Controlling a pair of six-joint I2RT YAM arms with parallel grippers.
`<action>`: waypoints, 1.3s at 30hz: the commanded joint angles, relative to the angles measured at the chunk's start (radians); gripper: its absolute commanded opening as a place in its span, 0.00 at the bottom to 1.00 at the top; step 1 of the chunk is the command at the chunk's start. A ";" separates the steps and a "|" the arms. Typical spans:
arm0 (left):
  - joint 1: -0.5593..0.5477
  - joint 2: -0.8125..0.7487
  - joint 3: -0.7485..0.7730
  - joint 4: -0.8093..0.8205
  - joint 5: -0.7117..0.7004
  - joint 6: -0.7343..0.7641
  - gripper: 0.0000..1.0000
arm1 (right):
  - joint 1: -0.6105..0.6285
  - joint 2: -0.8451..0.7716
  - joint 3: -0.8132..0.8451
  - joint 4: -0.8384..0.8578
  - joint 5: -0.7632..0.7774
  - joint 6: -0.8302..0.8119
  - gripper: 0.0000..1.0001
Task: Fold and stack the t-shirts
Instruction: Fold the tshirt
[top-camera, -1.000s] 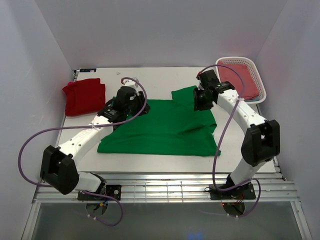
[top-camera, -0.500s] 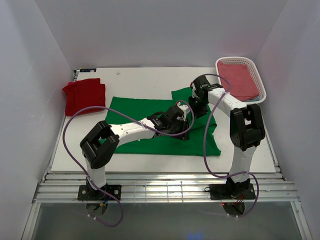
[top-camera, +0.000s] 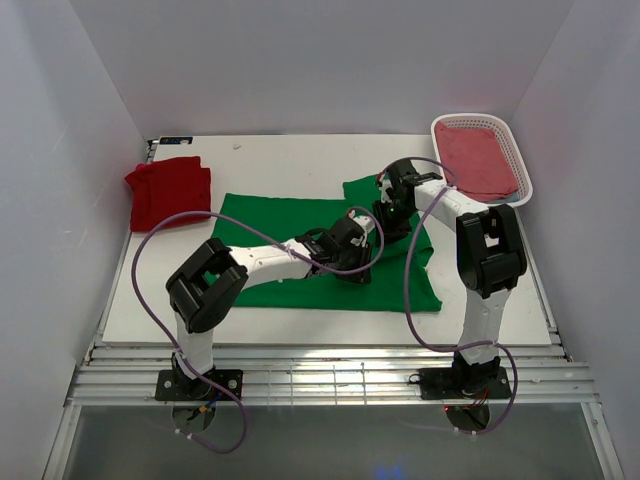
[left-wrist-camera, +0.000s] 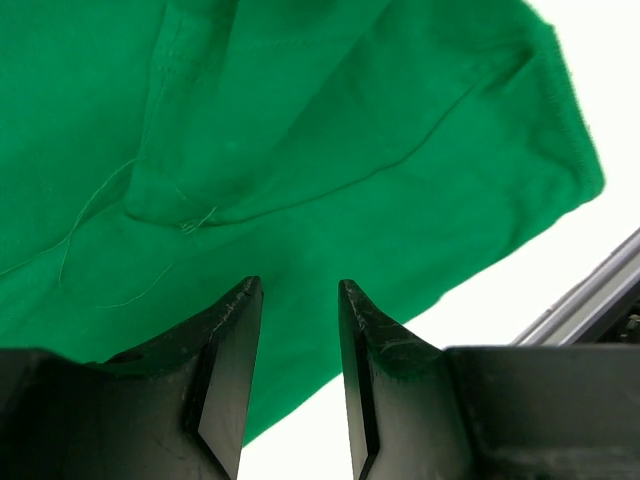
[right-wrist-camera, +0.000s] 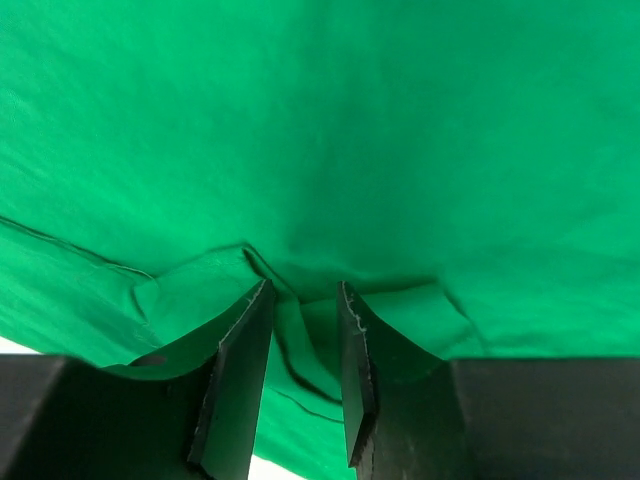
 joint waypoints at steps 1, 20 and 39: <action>-0.008 -0.003 -0.021 0.026 -0.012 -0.009 0.47 | -0.001 0.014 -0.027 -0.005 -0.049 -0.016 0.37; -0.041 -0.012 -0.088 0.039 -0.026 -0.038 0.46 | -0.001 -0.007 0.098 -0.008 -0.070 -0.008 0.08; -0.053 -0.020 -0.113 0.038 -0.058 -0.041 0.55 | 0.002 0.031 0.094 -0.080 -0.030 -0.041 0.28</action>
